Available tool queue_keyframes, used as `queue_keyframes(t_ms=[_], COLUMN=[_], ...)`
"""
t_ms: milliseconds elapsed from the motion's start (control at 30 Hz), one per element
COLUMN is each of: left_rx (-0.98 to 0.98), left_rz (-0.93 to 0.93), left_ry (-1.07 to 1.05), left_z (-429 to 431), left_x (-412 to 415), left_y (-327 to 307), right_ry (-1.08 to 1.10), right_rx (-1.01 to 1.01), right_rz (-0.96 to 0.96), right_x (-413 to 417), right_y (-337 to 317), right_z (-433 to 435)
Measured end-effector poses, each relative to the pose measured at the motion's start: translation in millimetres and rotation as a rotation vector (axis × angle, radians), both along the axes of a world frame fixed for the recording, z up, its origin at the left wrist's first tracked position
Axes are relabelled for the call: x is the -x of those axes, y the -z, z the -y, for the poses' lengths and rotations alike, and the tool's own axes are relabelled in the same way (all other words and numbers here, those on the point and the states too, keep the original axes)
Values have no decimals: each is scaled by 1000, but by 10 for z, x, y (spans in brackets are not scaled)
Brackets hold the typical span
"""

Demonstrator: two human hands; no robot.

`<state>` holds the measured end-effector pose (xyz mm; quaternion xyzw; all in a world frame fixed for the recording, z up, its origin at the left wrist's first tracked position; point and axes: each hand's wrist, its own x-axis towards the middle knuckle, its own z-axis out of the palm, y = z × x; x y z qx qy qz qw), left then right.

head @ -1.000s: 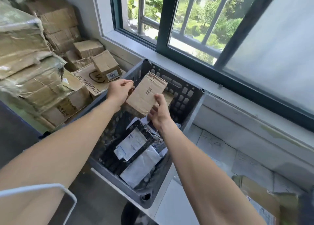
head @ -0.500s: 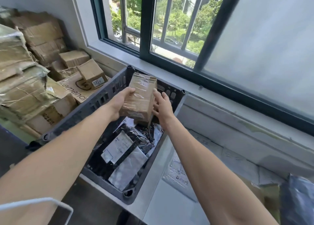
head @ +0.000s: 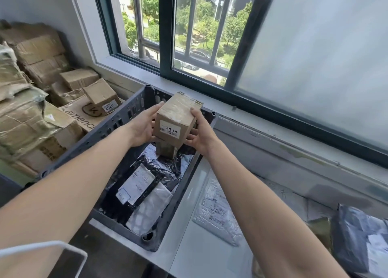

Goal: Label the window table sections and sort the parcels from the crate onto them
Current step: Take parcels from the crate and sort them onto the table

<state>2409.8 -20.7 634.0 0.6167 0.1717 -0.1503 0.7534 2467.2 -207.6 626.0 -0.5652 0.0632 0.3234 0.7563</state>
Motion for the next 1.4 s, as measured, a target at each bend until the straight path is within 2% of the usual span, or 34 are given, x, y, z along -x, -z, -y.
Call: queue_keyframes(t_ms=[200,267,400,533,667,900,1233,1400], left_rx=[-32,12,57,17,-46,-108,-111,-116], left_rz=[67,67,118,201,257,257,252,208], left_ry=[-14,-64,-234,-247,-158,-28,111,144], left_z=[140,202,297,448,657,1037,1464,1769], left_x=[-85,-126,-193,-237,-321,-412,-524,-518], left_y=[-72,-98,-96,-133,-225,-211,-154,-16], right_ry=[11,53,185,235,238,364,428,473], right_rx=[12,-5,63,154,-1,-61,-50,24], right_rz=[-40,-34,114,222,178,187,210,157], right_x=[-14,-18,-72,-77,-6,16,49,156], right_y=[-75,-132,-213,-220,-231,-135,-69,65], right_z=[108,138,278,437,650,1071,1590,1816])
